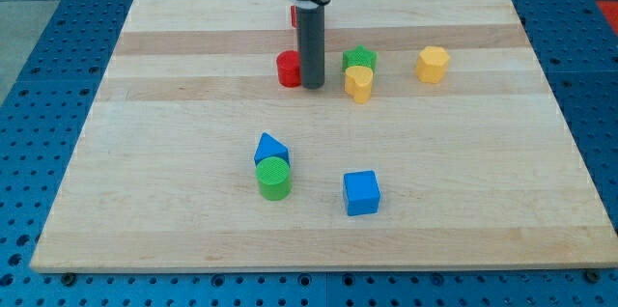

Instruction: Slide green star towards the yellow hexagon

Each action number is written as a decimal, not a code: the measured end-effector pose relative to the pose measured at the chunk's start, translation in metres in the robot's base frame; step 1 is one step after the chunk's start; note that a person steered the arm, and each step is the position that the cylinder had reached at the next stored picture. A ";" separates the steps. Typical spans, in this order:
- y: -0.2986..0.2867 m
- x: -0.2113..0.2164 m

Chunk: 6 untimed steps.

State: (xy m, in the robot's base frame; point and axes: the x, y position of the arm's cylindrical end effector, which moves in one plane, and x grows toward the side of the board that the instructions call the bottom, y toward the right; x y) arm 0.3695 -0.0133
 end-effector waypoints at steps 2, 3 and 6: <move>0.000 -0.018; 0.013 -0.018; 0.066 -0.018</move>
